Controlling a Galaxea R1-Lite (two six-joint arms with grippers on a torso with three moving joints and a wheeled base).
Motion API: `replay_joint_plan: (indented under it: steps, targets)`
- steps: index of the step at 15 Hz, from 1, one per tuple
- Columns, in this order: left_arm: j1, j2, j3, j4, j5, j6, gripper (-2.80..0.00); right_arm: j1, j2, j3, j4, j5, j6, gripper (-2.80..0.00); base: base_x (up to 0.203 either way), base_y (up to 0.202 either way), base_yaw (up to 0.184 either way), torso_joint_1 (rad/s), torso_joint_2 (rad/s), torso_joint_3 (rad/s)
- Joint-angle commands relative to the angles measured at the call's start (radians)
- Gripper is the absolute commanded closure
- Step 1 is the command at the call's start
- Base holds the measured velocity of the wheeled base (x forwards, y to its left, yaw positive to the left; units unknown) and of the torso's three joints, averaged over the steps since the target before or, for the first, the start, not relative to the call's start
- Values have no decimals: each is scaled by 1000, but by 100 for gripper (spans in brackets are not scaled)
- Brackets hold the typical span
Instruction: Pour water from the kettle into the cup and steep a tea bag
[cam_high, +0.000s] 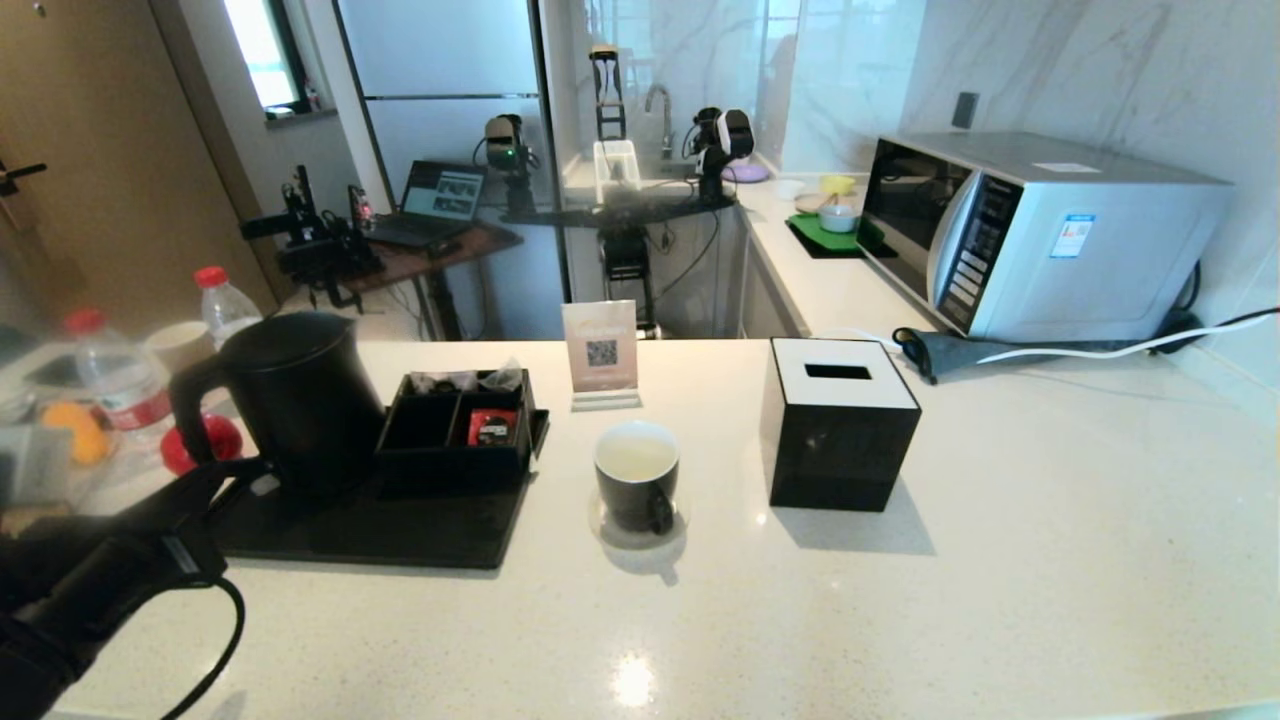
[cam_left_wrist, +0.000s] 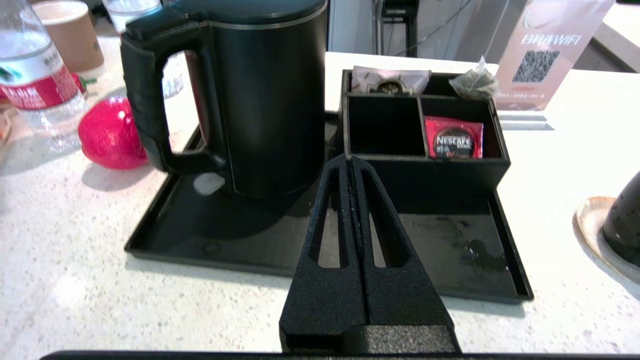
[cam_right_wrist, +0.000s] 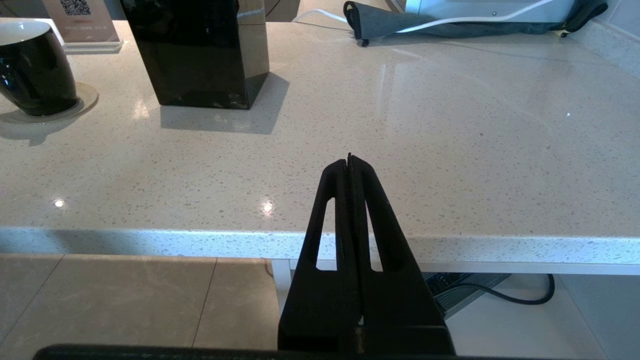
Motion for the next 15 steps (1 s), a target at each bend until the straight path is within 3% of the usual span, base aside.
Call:
replay_joint_plan:
  steps: [1,5,7,10,15]
  targets:
    - [0,-54,0,51,1,0,0,0,0,0,0,0,-1,0,0,0,0,0,0,0]
    - [-7,-173,0,272,-3,24,0,0,0,0,0,0,-1,0,0,0,0,0,0,0]
    - [-17,-181,0,317,-2,46,0,0,0,0,0,0,-1,0,0,0,0,0,0,0]
    - [-59,-272,0,468,1,51,0,0,0,0,0,0,-1,0,0,0,0,0,0,0]
    - [-63,-432,0,676,7,50,0,0,0,0,0,0,-1,0,0,0,0,0,0,0]
